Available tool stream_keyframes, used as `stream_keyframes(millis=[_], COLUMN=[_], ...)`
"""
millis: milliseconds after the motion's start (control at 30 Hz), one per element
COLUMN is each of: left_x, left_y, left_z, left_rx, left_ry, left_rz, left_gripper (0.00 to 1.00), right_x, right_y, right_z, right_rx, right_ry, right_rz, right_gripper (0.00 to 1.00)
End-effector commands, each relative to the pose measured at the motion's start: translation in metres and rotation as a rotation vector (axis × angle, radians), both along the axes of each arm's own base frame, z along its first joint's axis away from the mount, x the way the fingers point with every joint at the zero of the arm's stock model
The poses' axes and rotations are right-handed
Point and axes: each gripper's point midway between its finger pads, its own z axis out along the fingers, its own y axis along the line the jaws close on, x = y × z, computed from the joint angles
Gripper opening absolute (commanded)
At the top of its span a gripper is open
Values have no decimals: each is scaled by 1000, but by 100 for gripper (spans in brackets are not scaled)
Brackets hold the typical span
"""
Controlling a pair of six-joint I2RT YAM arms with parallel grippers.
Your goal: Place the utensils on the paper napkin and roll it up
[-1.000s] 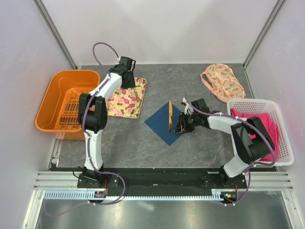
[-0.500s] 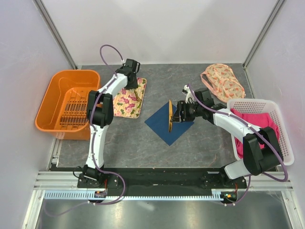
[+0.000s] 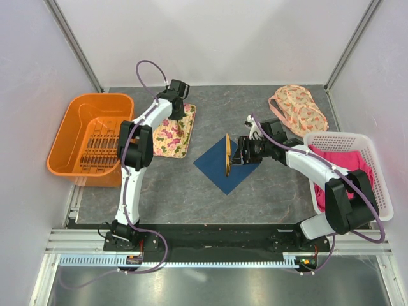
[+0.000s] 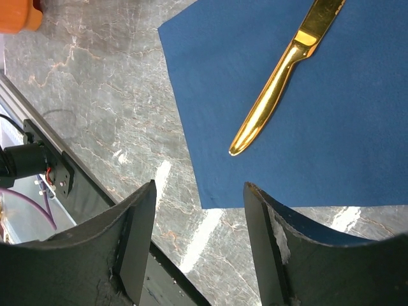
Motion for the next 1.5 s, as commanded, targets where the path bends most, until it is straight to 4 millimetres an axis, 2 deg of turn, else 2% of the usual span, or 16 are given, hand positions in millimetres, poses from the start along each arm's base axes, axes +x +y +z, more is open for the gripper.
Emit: stream_keyframes(millis=[0,33,67,133,167,267,300,333,400,567,667,700,800,1033,1200,1467], left_x=[5,2,-2,-12,-20,-44,-53,-63,-76,-82,-77,-76,-67,-50,-45,-34], left_y=[-13,-14,-19,-24,-32,-47,-51,-54,-67,-52,-44,-43,-47,-35,-43,-39], left_z=[78,84,106,119,135,139,148,138,137,97,81,79,68,44,33,20], left_rx=[-101,-117,-144,-145,-145,-132,-139,-132,-138,-92,-63,-66,-66,-8,-8,59], left_ry=[-134,-140,-170,-182,-208,-192,-205,-178,-166,-72,-41,-37,-27,-6,16,8], left_rz=[-1,2,-8,-14,-27,-50,-53,-59,-80,-48,-24,-14,-14,-16,-105,-149], left_gripper=[2,2,2,2,2,2,2,2,2,2,19,32,41,40,38,36], right_x=[12,12,12,12,13,13,14,14,15,16,14,14,14,14,13,13], right_y=[-2,-2,-3,-5,-6,-9,-11,-11,-12,-13,-15,-16,-17,-16,-16,-15], right_z=[17,18,19,21,21,20,20,19,20,24,24,24,22,22,17,16], right_rx=[9,10,11,12,9,0,-3,-3,-4,1,-3,-4,-11,-7,-11,-8], right_ry=[-56,-60,-60,-65,-68,-70,-70,-68,-72,-74,-82,-84,-82,-75,-65,-56], right_rz=[-9,-10,-13,-21,-25,-34,-40,-42,-45,-48,-49,-51,-53,-52,-49,-46], right_gripper=[65,65,65,65,66,66,66,66,66,66,67,68,69,70,71,71])
